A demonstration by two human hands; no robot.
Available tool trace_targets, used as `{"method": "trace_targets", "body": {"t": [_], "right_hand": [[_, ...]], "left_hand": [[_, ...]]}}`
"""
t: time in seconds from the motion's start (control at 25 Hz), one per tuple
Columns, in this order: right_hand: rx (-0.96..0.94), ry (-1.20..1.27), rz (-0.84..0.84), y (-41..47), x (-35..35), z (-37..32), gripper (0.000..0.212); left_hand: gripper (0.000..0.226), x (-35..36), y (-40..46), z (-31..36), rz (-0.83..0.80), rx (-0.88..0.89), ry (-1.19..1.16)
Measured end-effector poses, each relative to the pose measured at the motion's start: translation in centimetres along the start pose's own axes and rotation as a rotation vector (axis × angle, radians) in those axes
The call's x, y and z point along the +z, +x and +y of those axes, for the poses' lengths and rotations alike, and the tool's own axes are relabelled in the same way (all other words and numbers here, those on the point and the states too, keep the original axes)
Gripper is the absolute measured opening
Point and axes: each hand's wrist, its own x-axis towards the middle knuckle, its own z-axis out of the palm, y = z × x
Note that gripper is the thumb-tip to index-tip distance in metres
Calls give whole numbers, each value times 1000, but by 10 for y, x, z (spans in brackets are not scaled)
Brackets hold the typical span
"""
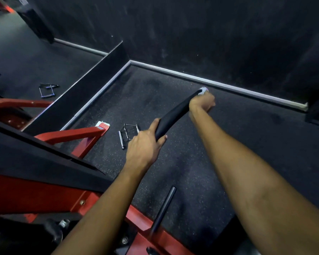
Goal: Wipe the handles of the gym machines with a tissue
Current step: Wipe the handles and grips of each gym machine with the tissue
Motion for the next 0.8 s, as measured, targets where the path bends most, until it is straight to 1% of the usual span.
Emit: {"method": "trace_targets", "body": {"t": [0.12, 0.16, 0.24, 0.28, 0.36, 0.48, 0.52, 0.6, 0.64, 0.68, 0.76, 0.8], "right_hand": [[329, 72, -102, 4, 3, 0, 38], [382, 58, -175, 12, 3, 0, 35], [330, 107, -257, 32, 7, -2, 21], [279, 153, -277, 30, 5, -5, 21], [265, 238, -323, 15, -3, -5, 30], [298, 183, -477, 2, -10, 3, 35], [309, 211, -490, 1, -9, 1, 34], [311, 331, -419, 8, -9, -9, 33], [311, 353, -400, 11, -11, -8, 33], [327, 337, -431, 9, -17, -4, 33], [350, 147, -513, 1, -29, 3, 33], [357, 73, -526, 1, -30, 1, 33]], "left_hand": [[56, -4, 0, 0, 8, -21, 2], [56, -6, 1, 0, 14, -25, 1], [56, -9, 0, 2, 26, -26, 1], [56, -10, -1, 3, 33, -22, 7], [56, -12, 0, 3, 44, -12, 20], [57, -14, 0, 3, 47, -22, 23], [57, -15, 1, 3, 51, -26, 16], [56, -14, 0, 4, 54, -17, 12], [56, -12, -1, 4, 55, -7, 18], [56, -12, -2, 3, 57, -3, 23], [55, -13, -3, 2, 60, -4, 21], [55, -13, -3, 2, 61, -4, 19]]}}
